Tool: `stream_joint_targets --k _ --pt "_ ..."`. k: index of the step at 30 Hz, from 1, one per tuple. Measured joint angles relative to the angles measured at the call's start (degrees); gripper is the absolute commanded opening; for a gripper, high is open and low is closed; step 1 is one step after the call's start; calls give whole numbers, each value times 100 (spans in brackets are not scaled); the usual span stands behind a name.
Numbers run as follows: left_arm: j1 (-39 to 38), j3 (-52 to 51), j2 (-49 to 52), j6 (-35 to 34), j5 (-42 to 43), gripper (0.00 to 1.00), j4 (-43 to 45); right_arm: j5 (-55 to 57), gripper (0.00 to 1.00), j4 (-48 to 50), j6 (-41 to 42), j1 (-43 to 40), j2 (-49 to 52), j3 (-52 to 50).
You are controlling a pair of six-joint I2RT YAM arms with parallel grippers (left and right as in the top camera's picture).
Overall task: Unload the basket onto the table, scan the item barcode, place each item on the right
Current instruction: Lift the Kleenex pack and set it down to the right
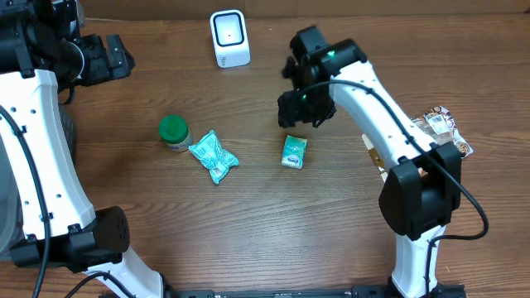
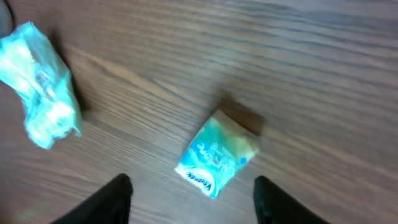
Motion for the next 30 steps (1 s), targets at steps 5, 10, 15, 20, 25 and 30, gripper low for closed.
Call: stream_joint_targets --k 5,10,15,20,25,30 --pt "0 0 0 -2 -2 100 0 -179 31 765 -177 83 2 -743" --pt "0 0 0 -2 -2 99 2 -498 23 1222 -238 96 2 -1182" --pt "0 0 0 -2 -2 100 0 -516 23 1488 -162 216 2 -1314" --pt "0 0 0 -2 -2 100 2 -37 23 1759 330 286 2 -1320" --pt "0 0 0 -2 -2 100 0 352 22 1950 673 245 2 -1320" --pt "0 0 0 -2 -2 100 0 326 21 2024 625 232 2 -1320"
